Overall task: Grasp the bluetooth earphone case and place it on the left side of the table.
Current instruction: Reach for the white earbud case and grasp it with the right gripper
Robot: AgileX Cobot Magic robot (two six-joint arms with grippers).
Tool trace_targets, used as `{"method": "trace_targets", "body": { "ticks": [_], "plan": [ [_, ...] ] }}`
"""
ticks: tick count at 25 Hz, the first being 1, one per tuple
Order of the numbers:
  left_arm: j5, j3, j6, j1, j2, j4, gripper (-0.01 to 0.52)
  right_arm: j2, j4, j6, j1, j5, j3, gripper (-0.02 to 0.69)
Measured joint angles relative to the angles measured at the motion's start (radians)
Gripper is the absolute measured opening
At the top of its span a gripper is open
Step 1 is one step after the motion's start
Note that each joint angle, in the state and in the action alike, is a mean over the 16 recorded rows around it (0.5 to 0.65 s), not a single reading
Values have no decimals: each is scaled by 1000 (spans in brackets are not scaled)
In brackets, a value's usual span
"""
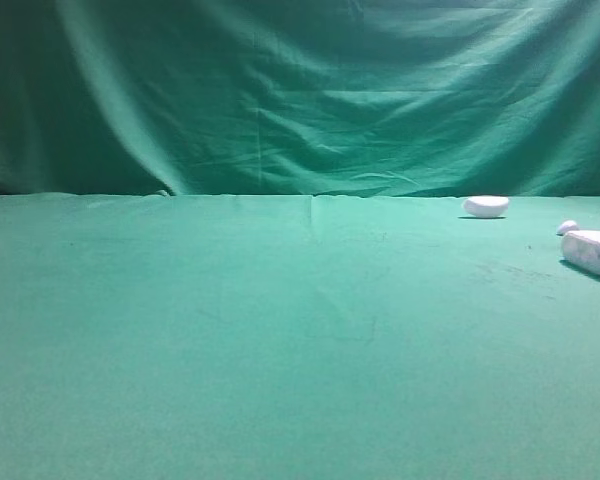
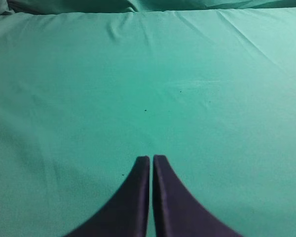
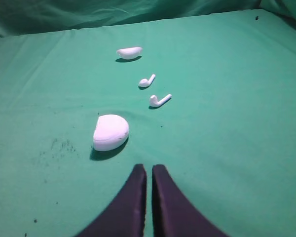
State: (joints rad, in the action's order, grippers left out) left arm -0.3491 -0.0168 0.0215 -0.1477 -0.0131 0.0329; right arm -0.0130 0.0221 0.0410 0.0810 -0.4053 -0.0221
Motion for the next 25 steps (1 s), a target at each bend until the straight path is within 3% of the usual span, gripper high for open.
{"method": "trace_targets", "body": {
  "ticks": [13, 25],
  "plan": [
    [0, 0, 0, 0, 0, 0, 0, 0, 2, 2, 0, 15, -1, 0],
    [0, 0, 0, 0, 0, 0, 0, 28, -67, 26, 0, 258, 35, 0]
  ]
}}
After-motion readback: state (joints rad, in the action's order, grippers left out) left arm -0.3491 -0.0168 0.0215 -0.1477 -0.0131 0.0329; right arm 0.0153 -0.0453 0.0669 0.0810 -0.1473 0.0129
